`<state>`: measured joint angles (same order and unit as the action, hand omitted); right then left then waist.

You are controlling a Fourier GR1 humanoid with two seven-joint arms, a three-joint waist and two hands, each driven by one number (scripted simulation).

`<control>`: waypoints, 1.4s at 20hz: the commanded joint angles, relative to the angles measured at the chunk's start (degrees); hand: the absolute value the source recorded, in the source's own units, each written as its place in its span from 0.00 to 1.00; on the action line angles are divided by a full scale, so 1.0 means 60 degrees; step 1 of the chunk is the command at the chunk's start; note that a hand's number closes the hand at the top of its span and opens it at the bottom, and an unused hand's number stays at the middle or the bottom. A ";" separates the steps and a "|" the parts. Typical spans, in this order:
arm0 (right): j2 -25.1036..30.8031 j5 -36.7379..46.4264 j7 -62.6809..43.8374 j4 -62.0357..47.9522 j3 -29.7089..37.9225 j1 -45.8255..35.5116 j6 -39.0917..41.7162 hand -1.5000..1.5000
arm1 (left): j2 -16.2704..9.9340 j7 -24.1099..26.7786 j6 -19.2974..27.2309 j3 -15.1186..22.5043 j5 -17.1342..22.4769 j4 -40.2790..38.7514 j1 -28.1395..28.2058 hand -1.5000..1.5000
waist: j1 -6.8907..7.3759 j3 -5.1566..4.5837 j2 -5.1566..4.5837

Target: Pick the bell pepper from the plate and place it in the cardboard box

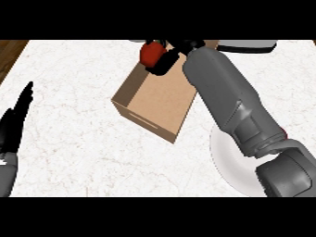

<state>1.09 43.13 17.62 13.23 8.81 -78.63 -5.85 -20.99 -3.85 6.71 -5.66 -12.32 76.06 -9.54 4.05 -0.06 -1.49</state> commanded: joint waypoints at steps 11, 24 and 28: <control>-0.0181 -0.0776 -0.0004 -0.1067 0.0654 0.0236 -0.0316 0.00 | 0.0000 -0.0060 -0.0199 0.0093 -0.0073 -0.0043 -0.0414 0.50 | 0.0417 0.0011 -0.0155; 0.0755 -0.2860 0.1721 -0.0363 0.2702 0.0448 -0.0131 0.00 | 0.0099 0.0281 -0.0038 -0.0048 -0.0111 -0.0189 -0.0104 0.50 | 0.0196 0.0017 -0.0086; 0.1709 -0.3238 0.1975 -0.0471 0.3066 0.0523 0.1093 0.00 | -0.0054 0.0171 -0.0251 -0.0156 -0.0003 -0.0278 -0.0304 0.50 | 0.0085 0.0019 -0.0100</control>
<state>7.38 25.75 27.65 10.75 25.10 -76.40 -3.35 -20.50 -2.96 6.40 -5.95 -13.09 74.50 -11.06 4.79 0.05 -2.00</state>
